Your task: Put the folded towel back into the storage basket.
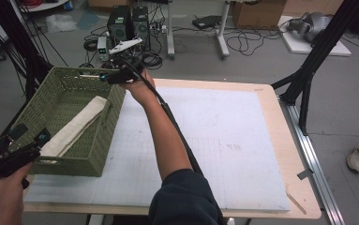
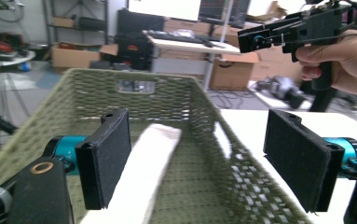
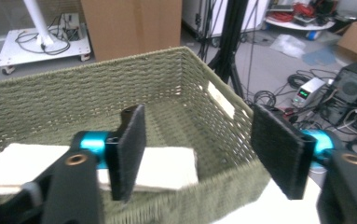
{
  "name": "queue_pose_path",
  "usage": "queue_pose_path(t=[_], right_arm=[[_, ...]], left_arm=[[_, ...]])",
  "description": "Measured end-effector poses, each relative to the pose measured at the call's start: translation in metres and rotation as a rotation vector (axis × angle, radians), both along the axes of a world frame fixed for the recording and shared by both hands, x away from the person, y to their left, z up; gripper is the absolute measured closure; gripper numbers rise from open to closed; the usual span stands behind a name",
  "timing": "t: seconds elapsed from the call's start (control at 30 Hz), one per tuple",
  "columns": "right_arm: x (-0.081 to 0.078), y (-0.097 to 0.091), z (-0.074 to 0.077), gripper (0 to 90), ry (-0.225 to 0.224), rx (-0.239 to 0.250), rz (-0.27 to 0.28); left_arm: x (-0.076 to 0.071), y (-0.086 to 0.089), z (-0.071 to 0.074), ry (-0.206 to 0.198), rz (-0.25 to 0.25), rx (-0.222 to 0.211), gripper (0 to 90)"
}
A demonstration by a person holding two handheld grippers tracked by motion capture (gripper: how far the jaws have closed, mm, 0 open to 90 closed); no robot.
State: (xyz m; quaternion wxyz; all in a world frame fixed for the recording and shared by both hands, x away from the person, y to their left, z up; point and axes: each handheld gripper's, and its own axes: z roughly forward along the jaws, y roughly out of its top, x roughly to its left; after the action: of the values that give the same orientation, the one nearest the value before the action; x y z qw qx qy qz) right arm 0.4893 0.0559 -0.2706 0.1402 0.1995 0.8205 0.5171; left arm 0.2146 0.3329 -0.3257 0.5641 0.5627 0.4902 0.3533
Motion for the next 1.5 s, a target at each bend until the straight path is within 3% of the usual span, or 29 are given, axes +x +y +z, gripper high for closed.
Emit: queue_pose_path(t=[0.07, 0.3, 0.4, 0.57, 0.77, 1.07, 1.2, 1.5], right_arm=[[-0.003, -0.013, 0.0, 23.3, 0.018, -0.001, -0.015], [-0.017, -0.057, 0.008, 19.5, 0.013, 0.0, -0.046], [-0.023, -0.075, 0.011, 19.0, 0.006, 0.018, -0.051], [-0.038, -0.108, 0.015, 18.5, -0.016, 0.036, -0.043], [-0.061, -0.153, 0.014, 18.5, -0.031, 0.052, -0.077], [-0.113, -0.242, -0.004, 18.4, -0.056, 0.061, -0.189], [-0.139, -0.277, -0.014, 16.4, -0.058, 0.075, -0.249], [-0.191, -0.331, -0.048, 16.3, -0.091, 0.047, -0.363]], left_arm=[[0.001, -0.005, 0.001, 0.005, -0.021, -0.002, 16.3], [0.006, -0.022, 0.003, 0.01, -0.099, 0.023, 16.7], [0.008, -0.03, 0.002, 0.004, -0.147, -0.01, 16.7], [0.013, -0.044, 0.002, 0.007, -0.2, 0.014, 17.3], [0.018, -0.063, 0.002, 0.007, -0.269, 0.011, 17.3], [0.028, -0.105, 0.001, -0.004, -0.417, -0.006, 17.3], [0.03, -0.126, 0.002, -0.017, -0.465, 0.02, 17.4], [0.038, -0.17, -0.012, -0.042, -0.584, 0.042, 17.8]])
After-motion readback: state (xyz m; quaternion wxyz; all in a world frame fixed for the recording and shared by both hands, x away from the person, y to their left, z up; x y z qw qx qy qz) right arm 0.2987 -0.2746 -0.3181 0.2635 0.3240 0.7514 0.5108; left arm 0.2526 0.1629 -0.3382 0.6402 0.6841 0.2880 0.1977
